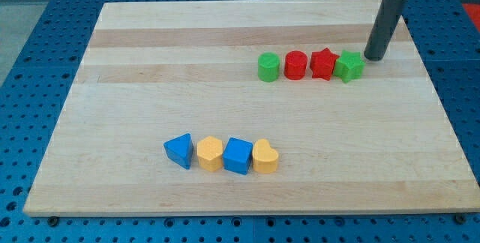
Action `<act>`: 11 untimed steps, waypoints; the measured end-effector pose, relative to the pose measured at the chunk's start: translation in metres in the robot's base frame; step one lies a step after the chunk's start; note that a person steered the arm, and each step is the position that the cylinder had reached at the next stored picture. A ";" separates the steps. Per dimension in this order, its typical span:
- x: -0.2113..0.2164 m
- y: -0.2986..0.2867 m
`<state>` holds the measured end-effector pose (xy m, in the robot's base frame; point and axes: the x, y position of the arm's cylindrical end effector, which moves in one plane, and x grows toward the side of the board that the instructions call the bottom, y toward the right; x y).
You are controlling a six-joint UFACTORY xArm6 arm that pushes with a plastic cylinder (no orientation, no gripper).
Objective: Move green star diagonally towards yellow heart
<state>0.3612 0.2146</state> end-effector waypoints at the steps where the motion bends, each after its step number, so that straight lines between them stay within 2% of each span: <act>1: 0.016 0.000; 4: 0.027 -0.020; 5: -0.008 -0.005; 6: -0.010 -0.024; 8: 0.031 -0.039; 9: 0.033 -0.038; 11: -0.028 -0.019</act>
